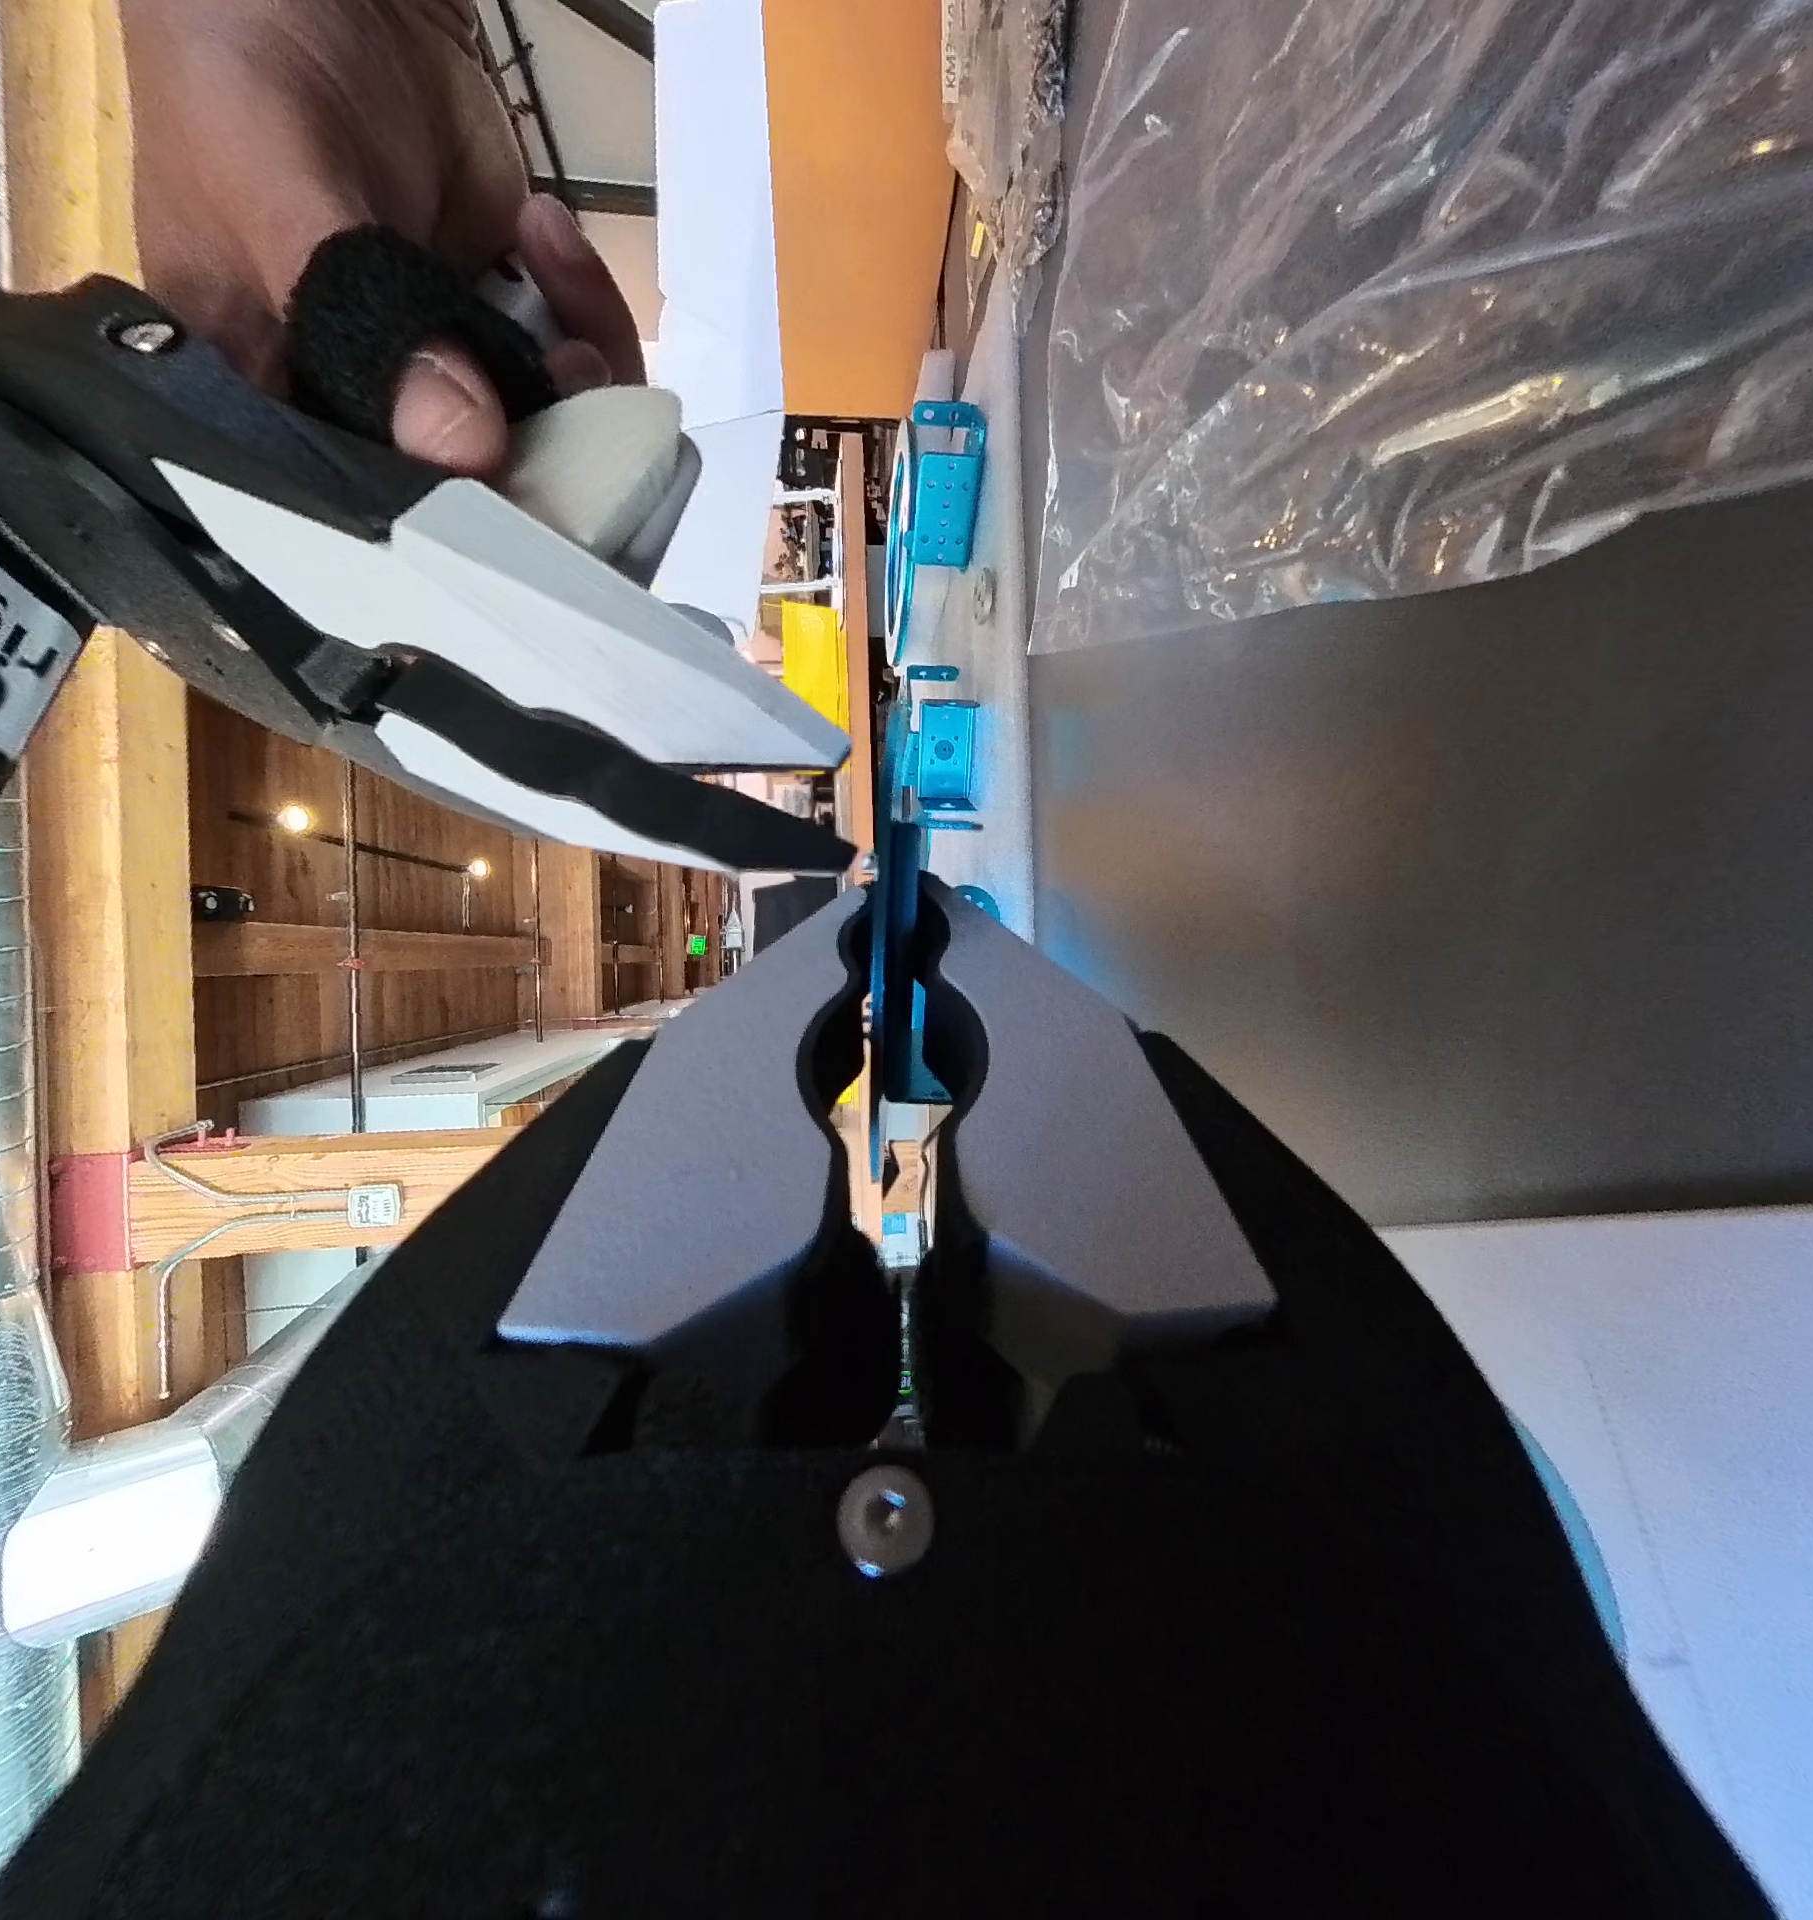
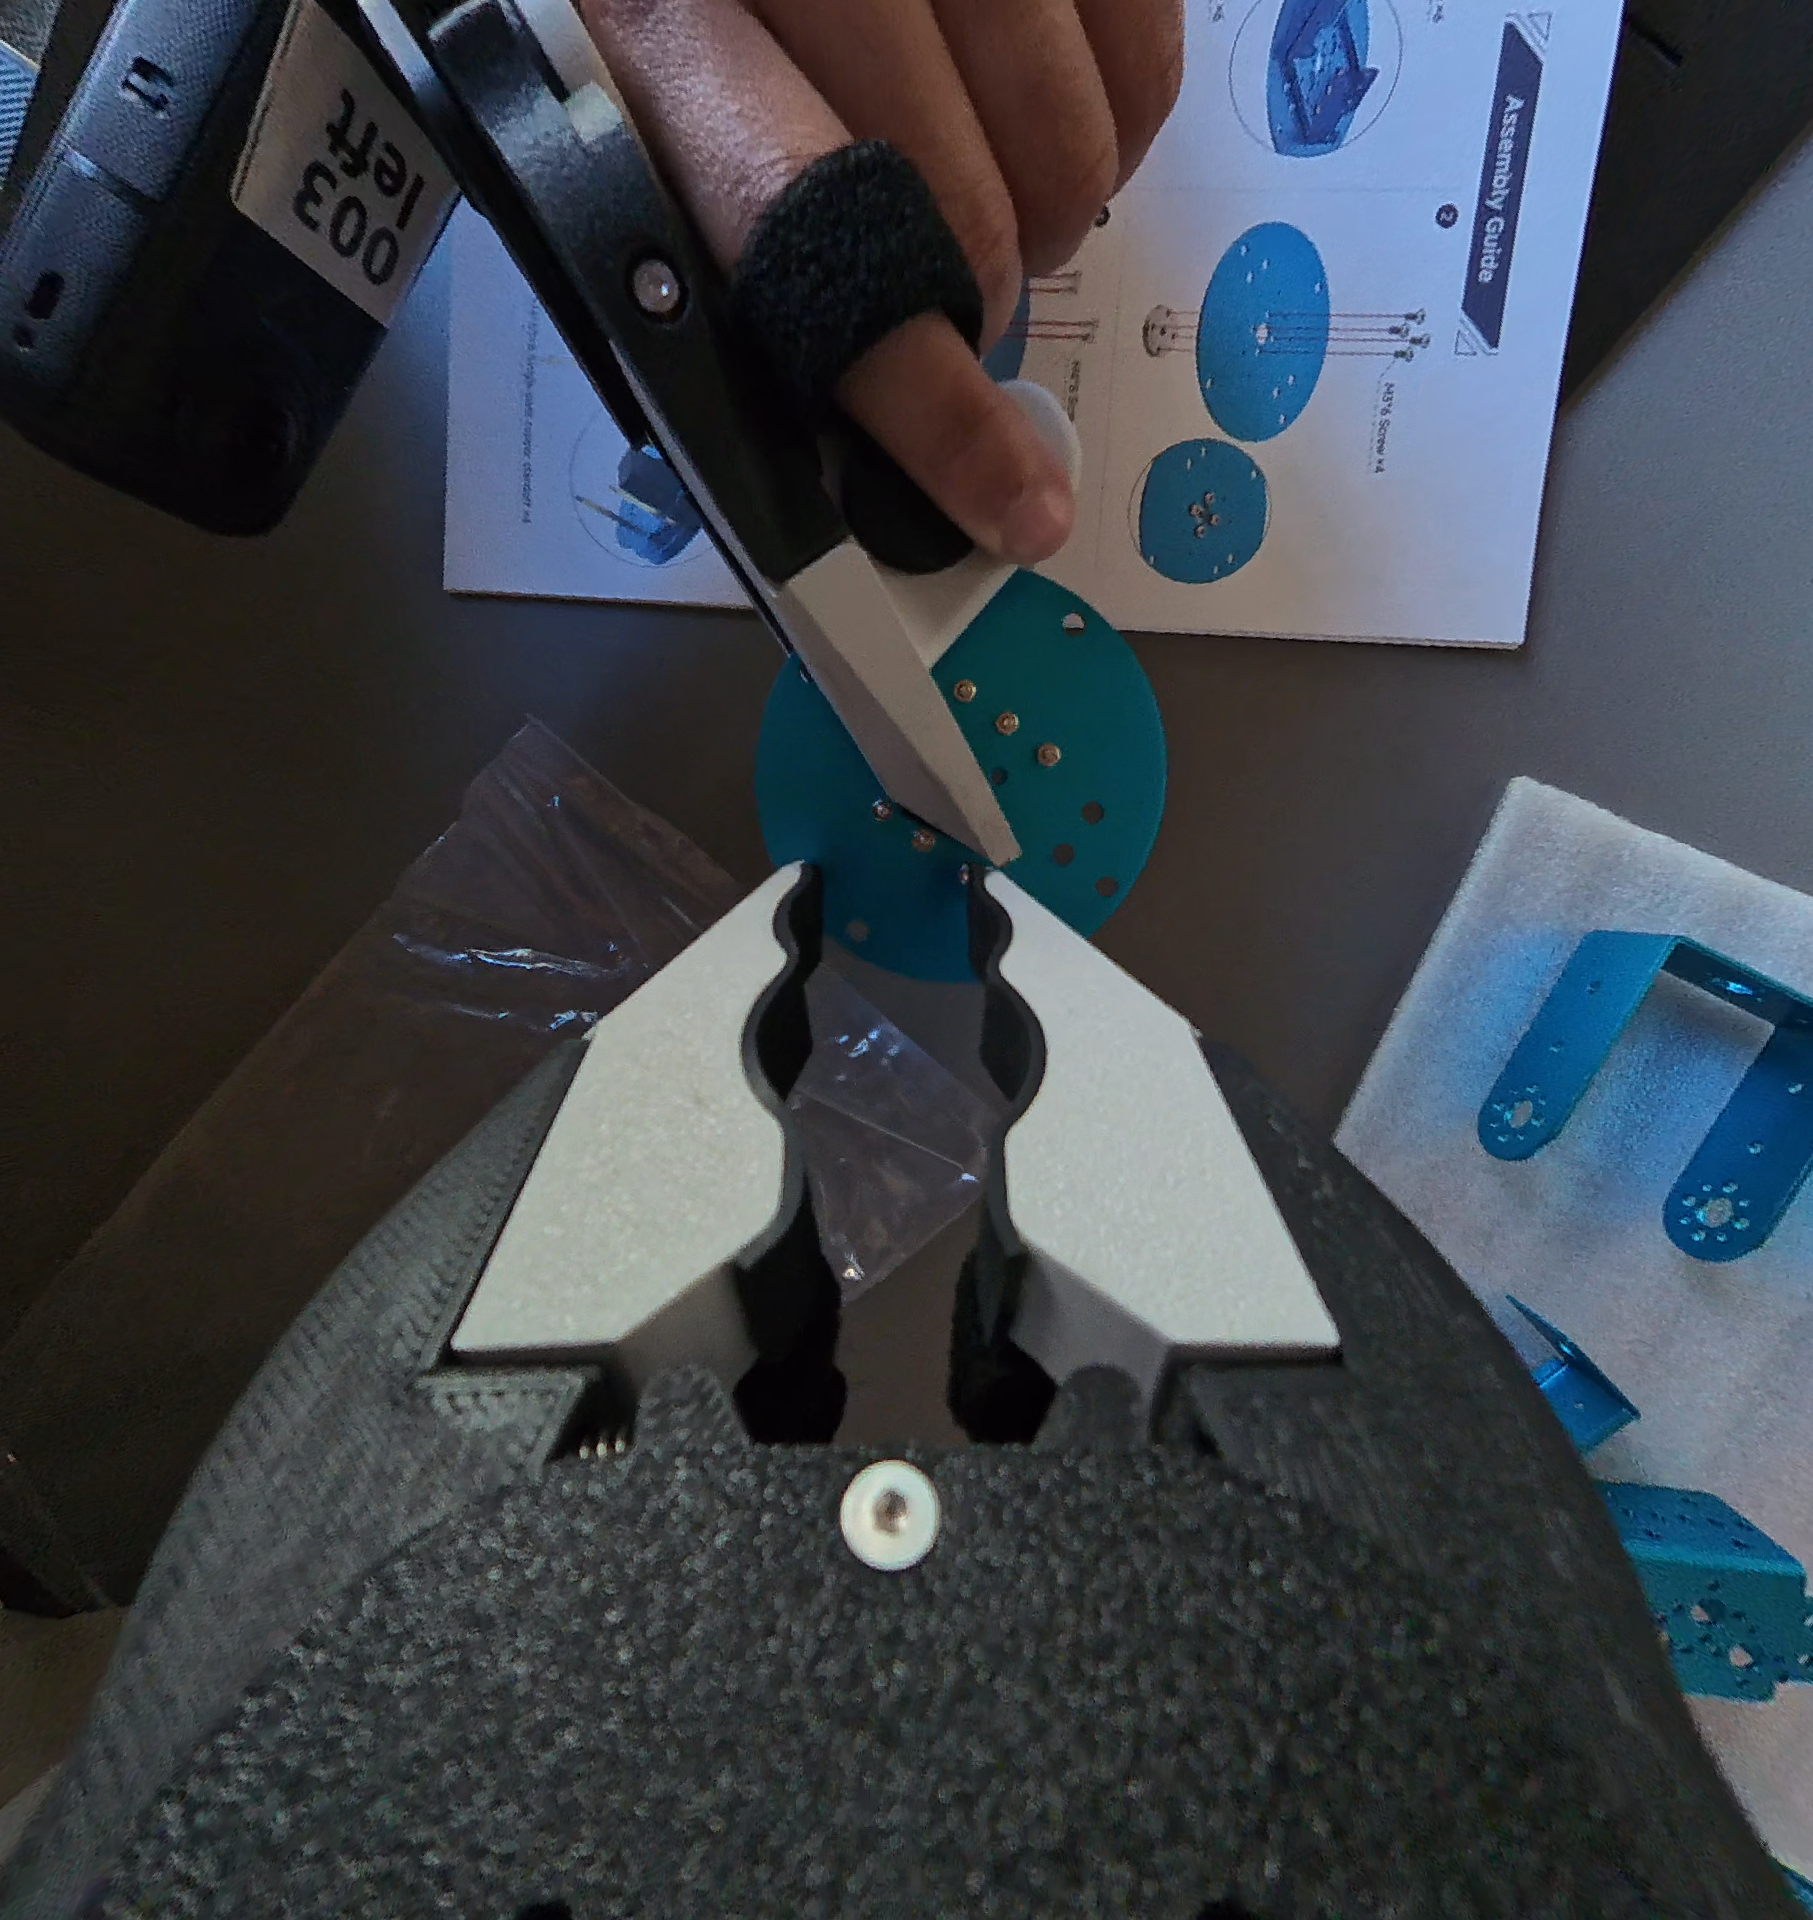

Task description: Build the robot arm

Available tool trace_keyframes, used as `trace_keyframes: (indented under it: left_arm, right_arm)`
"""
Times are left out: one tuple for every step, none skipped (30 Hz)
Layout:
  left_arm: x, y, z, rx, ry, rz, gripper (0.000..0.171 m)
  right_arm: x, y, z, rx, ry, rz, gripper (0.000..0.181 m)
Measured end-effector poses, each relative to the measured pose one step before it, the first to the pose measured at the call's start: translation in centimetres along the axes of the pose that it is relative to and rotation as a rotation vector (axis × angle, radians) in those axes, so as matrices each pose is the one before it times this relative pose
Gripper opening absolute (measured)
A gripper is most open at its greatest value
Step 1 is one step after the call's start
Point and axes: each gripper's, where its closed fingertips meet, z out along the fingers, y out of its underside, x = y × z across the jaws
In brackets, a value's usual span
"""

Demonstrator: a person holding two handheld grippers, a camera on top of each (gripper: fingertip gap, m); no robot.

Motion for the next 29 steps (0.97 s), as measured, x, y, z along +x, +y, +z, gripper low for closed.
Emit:
trace_keyframes:
  left_arm:
    - [0.012, -0.010, 0.013, 0.00032, -0.0004, 0.0017, 0.001]
    - [0.033, -0.011, -0.005, 0.00083, 0.0007, 0.0013, 0.001]
    - [0.020, -0.012, 0.001, -0.00013, 0.0008, 0.0003, 0.001]
    - [-0.015, -0.009, -0.010, 0.00059, -0.0010, 0.0004, 0.001]
    - [-0.033, -0.021, -0.003, 0.00088, -0.0011, -0.0001, 0.001]
    - [-0.020, -0.022, -0.016, 0.00093, -0.0006, -0.0008, 0.001]
    - [-0.002, -0.005, 0.005, -0.00017, 0.0004, -0.0004, 0.001]
    - [0.053, 0.017, 0.006, -0.00059, 0.0024, 0.0012, 0.001]
    - [0.064, 0.023, 0.002, -0.00045, 0.0018, 0.0015, 0.001]
    - [-0.011, 0.000, 0.003, 0.00007, -0.0018, 0.0008, 0.001]
    - [-0.059, -0.024, -0.007, 0.00155, -0.0025, -0.0007, 0.001]
    - [-0.051, -0.022, -0.006, 0.00032, 0.0001, -0.0036, 0.001]
    - [-0.015, 0.039, 0.010, -0.00183, 0.0006, -0.0028, 0.001]
    - [-0.007, 0.036, -0.004, -0.00054, -0.0007, 0.0010, 0.001]
    - [0.047, 0.042, 0.011, -0.00080, 0.0012, 0.0010, 0.001]
    - [0.028, 0.016, 0.009, -0.00104, 0.0008, 0.0002, 0.001]
    - [-0.015, -0.034, -0.004, 0.00137, -0.0009, 0.0007, 0.001]
    - [-0.003, -0.041, -0.008, 0.00083, 0.0002, -0.0003, 0.001]
    - [-0.012, -0.028, -0.004, 0.00043, -0.0004, -0.0001, 0.001]
    - [0.018, 0.002, -0.002, 0.00040, 0.0004, 0.0010, 0.001]
    - [0.022, 0.036, 0.004, -0.00145, 0.0014, 0.0006, 0.001]
    - [0.019, 0.043, 0.012, -0.00143, 0.0003, 0.0003, 0.001]
    - [-0.011, -0.001, -0.004, 0.00056, -0.0008, 0.0000, 0.001]
    - [-0.022, -0.031, -0.012, 0.00154, -0.0006, -0.0005, 0.001]
    - [-0.028, -0.032, -0.021, 0.00110, -0.0014, 0.0003, 0.001]
    - [-0.027, -0.034, -0.008, 0.00039, -0.0021, 0.0016, 0.001]
    - [0.010, 0.005, 0.003, -0.00083, 0.0006, 0.0012, 0.002]
    - [0.026, 0.028, 0.013, -0.00137, 0.0009, 0.0006, 0.002]
    - [0.027, 0.030, 0.005, -0.00051, 0.0004, 0.0010, 0.001]
  right_arm:
    - [0.086, 0.004, -0.011, -0.0034, 0.0074, -0.0008, 0.027]
    - [0.063, 0.032, -0.003, -0.0042, 0.0058, -0.0023, 0.026]
    - [-0.010, 0.036, -0.006, -0.0020, 0.0015, -0.0014, 0.026]
    - [0.043, -0.012, -0.006, 0.0012, 0.0027, 0.0003, 0.026]
    - [0.032, -0.018, 0.031, 0.0016, 0.0003, 0.0005, 0.026]
    - [0.031, 0.017, 0.070, -0.0012, 0.0004, 0.0005, 0.027]
    - [0.001, 0.013, 0.095, -0.0015, -0.0013, 0.0004, 0.027]
    - [-0.015, 0.011, 0.108, -0.0018, -0.0017, 0.0007, 0.028]
    - [-0.070, 0.024, 0.056, -0.0024, -0.0041, 0.0001, 0.028]
    - [-0.006, 0.026, 0.021, -0.0021, -0.0003, 0.0008, 0.028]
    - [-0.061, 0.055, 0.004, -0.0026, -0.0050, 0.0046, 0.028]
    - [-0.006, 0.115, -0.004, -0.0055, -0.0020, 0.0040, 0.028]
    - [0.091, 0.093, -0.049, -0.0032, 0.0050, 0.0015, 0.028]
    - [0.054, 0.007, -0.073, 0.0023, 0.0024, 0.0011, 0.028]
    - [0.043, -0.045, -0.091, 0.0034, 0.0019, 0.0002, 0.027]
    - [0.090, -0.068, -0.089, 0.0037, 0.0069, -0.0020, 0.027]
    - [-0.005, -0.106, -0.047, 0.0050, 0.0012, -0.0019, 0.027]
    - [-0.028, -0.088, 0.013, 0.0023, 0.0008, -0.0022, 0.027]
    - [0.017, 0.028, 0.045, -0.0039, 0.0034, -0.0029, 0.027]
    - [0.070, 0.113, 0.033, -0.0077, 0.0062, -0.0024, 0.027]
    - [0.049, 0.102, -0.052, -0.0048, 0.0035, -0.0009, 0.027]
    - [0.004, -0.019, -0.104, 0.0043, -0.0014, 0.0032, 0.026]
    - [0.033, 0.015, -0.133, 0.0022, -0.0002, 0.0025, 0.025]
    - [0.180, 0.053, -0.119, -0.0014, 0.0118, -0.0038, 0.024]
    - [0.192, 0.054, -0.075, -0.0007, 0.0150, -0.0075, 0.021]
    - [0.093, 0.025, -0.027, -0.0012, 0.0096, -0.0088, 0.018]
    - [0.061, 0.009, 0.026, -0.0020, 0.0078, -0.0071, 0.015]
    - [0.046, 0.051, 0.084, -0.0063, 0.0064, -0.0039, 0.014]
    - [0.093, 0.129, 0.111, -0.0115, 0.0077, -0.0023, 0.012]
